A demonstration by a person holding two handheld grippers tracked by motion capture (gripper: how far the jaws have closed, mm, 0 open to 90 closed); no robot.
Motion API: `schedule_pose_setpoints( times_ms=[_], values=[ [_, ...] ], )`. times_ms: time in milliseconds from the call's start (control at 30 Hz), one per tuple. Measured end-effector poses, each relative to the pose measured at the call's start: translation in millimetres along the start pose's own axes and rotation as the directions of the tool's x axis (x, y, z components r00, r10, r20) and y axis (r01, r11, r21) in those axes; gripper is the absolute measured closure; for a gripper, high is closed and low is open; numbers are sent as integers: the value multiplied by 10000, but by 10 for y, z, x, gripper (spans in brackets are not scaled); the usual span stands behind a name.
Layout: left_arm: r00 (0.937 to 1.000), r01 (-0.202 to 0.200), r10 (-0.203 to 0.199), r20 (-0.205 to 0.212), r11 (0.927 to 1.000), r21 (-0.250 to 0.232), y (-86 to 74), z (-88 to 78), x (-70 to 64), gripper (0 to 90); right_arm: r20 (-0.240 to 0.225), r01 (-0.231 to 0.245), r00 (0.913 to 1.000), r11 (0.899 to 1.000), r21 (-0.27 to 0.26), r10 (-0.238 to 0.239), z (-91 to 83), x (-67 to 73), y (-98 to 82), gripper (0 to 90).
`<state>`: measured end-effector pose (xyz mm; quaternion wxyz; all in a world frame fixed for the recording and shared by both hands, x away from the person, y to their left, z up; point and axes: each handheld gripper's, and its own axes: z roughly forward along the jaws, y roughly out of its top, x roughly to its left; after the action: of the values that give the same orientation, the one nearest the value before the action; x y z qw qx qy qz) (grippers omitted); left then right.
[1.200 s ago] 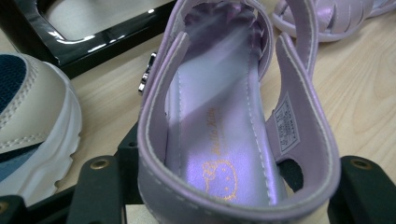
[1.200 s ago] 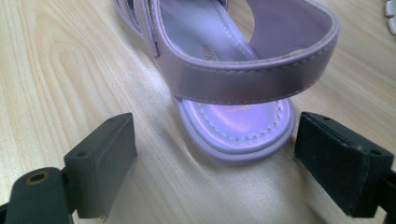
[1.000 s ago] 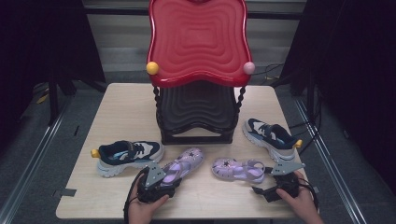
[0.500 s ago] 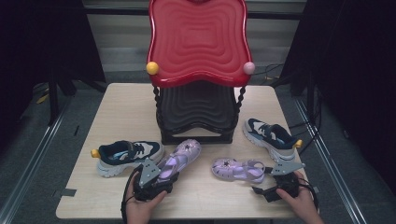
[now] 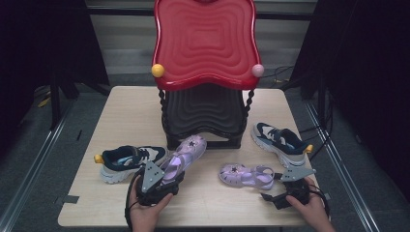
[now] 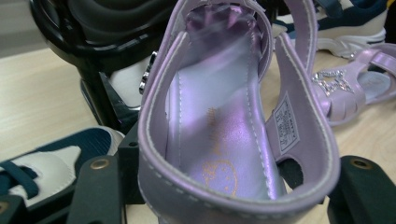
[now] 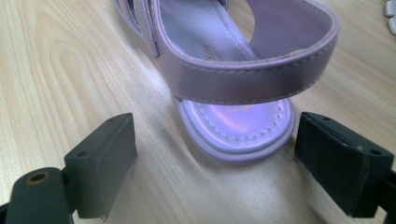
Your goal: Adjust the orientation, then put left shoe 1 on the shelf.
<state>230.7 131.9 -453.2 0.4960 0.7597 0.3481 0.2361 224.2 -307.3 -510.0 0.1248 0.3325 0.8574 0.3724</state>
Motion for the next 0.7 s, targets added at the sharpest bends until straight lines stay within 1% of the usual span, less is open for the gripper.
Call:
schedule_pose_setpoints(
  times_ms=[33, 100, 133, 200, 233, 267, 300, 400, 500, 600, 633, 667, 700],
  values=[
    [9999, 105, -105, -55, 9999, -118, 32, -4, 4, 370, -2, -2, 10000, 10000, 2, 2, 0, 0, 0, 123],
    [9998, 175, -176, -108, 9998, -133, 51, -9, 4, 370, -5, -5, 10000, 10000, 0, 5, 0, 0, 0, 123],
    [9996, 128, -134, -242, 9996, -260, 93, -10, 6, 370, -4, -5, 10000, 10000, -1, 5, 0, 0, 0, 123],
    [9996, 128, -136, -257, 9994, -316, 113, -10, 7, 370, -6, -7, 10000, 10000, -1, 7, 0, 0, 0, 123],
    [9993, 207, -221, -312, 9988, -444, 147, -3, 6, 370, -4, -3, 10000, 10000, 0, 3, 0, 0, 0, 123],
    [9993, 207, -221, -312, 9988, -444, 147, -3, 6, 370, -4, -3, 10000, 10000, 0, 3, 0, 0, 0, 123],
    [9987, 322, -344, -380, 9978, -573, 175, 12, 3, 370, 1, 1, 10000, 10000, -1, -1, 0, 0, 0, 123],
    [9983, 255, -286, -503, 9977, -625, 201, 20, 10, 370, -1, 0, 10000, 10000, 0, 0, 0, 0, 0, 123],
    [9969, 381, -430, -656, 9965, -741, 234, 46, 12, 370, -3, 12, 10000, 10000, -3, -12, 0, -1, 0, 123],
    [9965, 380, -436, -719, 9963, -768, 256, 66, 9, 370, -1, 12, 10000, 10000, -1, -12, 0, -1, 0, 123],
    [9958, 413, -479, -783, 9957, -834, 267, 80, 5, 370, -1, -1, 10000, 10000, 0, 1, 0, 0, 0, 123],
    [9954, 345, -419, -860, 9958, -853, 295, 100, 5, 370, -2, 16, 10000, 10000, -4, -16, 0, -1, 0, 123],
    [9948, 391, -476, -896, 9949, -935, 308, 115, 1, 370, -5, 9, 10000, 10000, -3, -9, 0, -1, 0, 123]
  ],
)
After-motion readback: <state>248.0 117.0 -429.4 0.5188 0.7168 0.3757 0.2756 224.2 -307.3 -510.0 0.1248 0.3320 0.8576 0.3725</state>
